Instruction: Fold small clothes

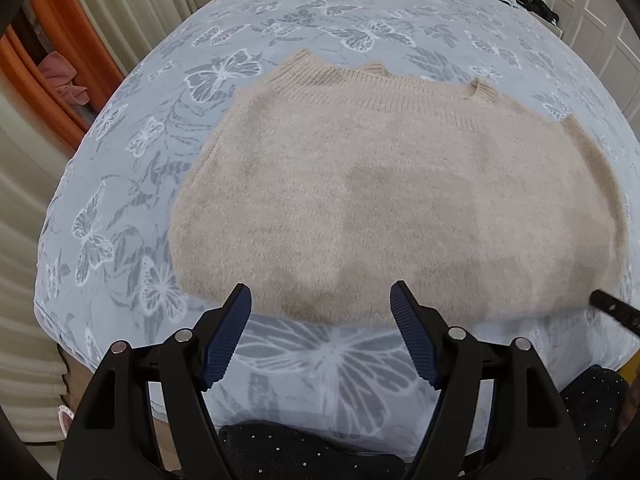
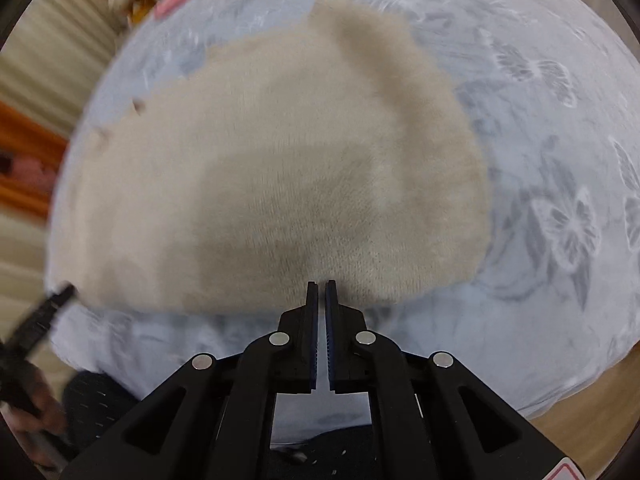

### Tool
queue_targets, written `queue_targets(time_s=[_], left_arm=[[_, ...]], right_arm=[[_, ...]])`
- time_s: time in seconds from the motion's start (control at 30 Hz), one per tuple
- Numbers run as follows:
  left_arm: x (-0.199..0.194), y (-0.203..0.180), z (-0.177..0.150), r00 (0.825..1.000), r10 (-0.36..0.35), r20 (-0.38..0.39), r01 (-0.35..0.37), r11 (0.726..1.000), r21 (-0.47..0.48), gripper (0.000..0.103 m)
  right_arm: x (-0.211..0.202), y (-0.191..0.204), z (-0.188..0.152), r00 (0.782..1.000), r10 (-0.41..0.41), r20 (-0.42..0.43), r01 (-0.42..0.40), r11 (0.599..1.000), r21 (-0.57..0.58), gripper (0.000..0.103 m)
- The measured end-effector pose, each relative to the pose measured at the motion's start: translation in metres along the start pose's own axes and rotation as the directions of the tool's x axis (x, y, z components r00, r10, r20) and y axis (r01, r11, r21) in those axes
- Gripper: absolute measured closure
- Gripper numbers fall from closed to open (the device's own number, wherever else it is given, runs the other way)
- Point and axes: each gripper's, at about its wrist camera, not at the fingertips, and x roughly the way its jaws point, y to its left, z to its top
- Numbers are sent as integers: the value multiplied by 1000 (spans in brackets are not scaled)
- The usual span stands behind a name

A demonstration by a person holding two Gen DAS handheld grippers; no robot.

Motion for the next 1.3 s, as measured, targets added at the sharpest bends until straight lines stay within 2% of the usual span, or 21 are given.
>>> queue_targets(time_s=[0.13, 0.2, 0.23, 0.27, 0.43, 0.57, 0.63, 0.67, 0.7, 0.73, 0.77, 0.8, 0.9, 0.93, 1.0, 1.03, 1.1, 1.17, 1.2, 1.23, 1.3], left_arm=[[-4, 8, -2, 1000, 1, 6, -1, 1000, -31, 33], [-8, 21, -1, 1000, -20, 24, 22, 996, -88, 28], [-9, 34, 0, 999, -40, 35, 45, 989, -141, 20], [-8, 45, 1, 998, -49, 37, 55, 981, -187, 18], [23, 97, 6, 993, -111, -29, 91, 916, -391, 18], [51, 107, 6, 976, -208, -68, 151, 865, -478, 18], [61, 105, 6, 966, -248, -73, 179, 848, -499, 19], [66, 105, 5, 959, -276, -71, 201, 832, -517, 31], [71, 106, 4, 947, -313, -68, 226, 804, -549, 38], [73, 106, 4, 945, -320, -65, 230, 793, -564, 49], [72, 106, 4, 947, -317, -56, 230, 788, -571, 69], [69, 108, 5, 943, -329, -37, 250, 780, -573, 76], [32, 117, 6, 919, -388, 69, 352, 728, -588, 85], [22, 119, 7, 913, -398, 90, 373, 723, -581, 86], [-4, 118, 7, 906, -407, 119, 402, 733, -549, 86], [-10, 116, 5, 912, -397, 106, 389, 751, -533, 86], [0, 106, -2, 927, -373, 42, 340, 788, -513, 85], [29, 93, -15, 934, -351, -65, 273, 822, -500, 84], [38, 87, -22, 937, -333, -103, 242, 833, -498, 83], [40, 83, -28, 944, -309, -115, 216, 842, -494, 81], [23, 79, -31, 961, -261, -91, 193, 869, -455, 78]], right_arm=[[-22, -14, 0, 996, -48, 80, 48, 999, 3, 91], [-26, -31, 3, 992, -79, 98, 74, 996, 50, 72], [-27, -40, 4, 991, -83, 105, 75, 994, 78, 60], [-27, -41, 3, 991, -80, 108, 70, 993, 95, 58], [-7, -67, 12, 998, 39, 51, -47, 983, 177, 49], [26, -65, 17, 988, 152, -23, -141, 956, 257, 42], [30, -62, 20, 986, 167, -9, -157, 946, 283, 41], [30, -60, 24, 982, 189, 9, -184, 942, 280, 58], [30, -57, 26, 975, 220, 12, -214, 936, 278, 81], [26, -54, 29, 972, 234, 19, -230, 932, 279, 84], [20, -50, 31, 972, 231, 38, -233, 936, 263, 87], [3, -44, 35, 968, 234, 89, -248, 942, 225, 88], [-55, -35, 43, 943, 253, 217, -289, 945, 154, 91], [-72, -33, 45, 937, 253, 242, -289, 949, 126, 92], [-88, -38, 42, 945, 219, 242, -247, 965, 92, 92], [-83, -44, 39, 957, 187, 222, -211, 973, 92, 92], [-44, -66, 28, 986, 128, 110, -141, 983, 119, 91], [-4, -87, 14, 995, 104, -5, -101, 981, 166, 88], [3, -92, 7, 994, 106, -17, -102, 977, 186, 85], [-4, -93, 2, 993, 115, 15, -116, 973, 199, 82], [-36, -86, 1, 993, 49, 103, -68, 980, 185, 78]])
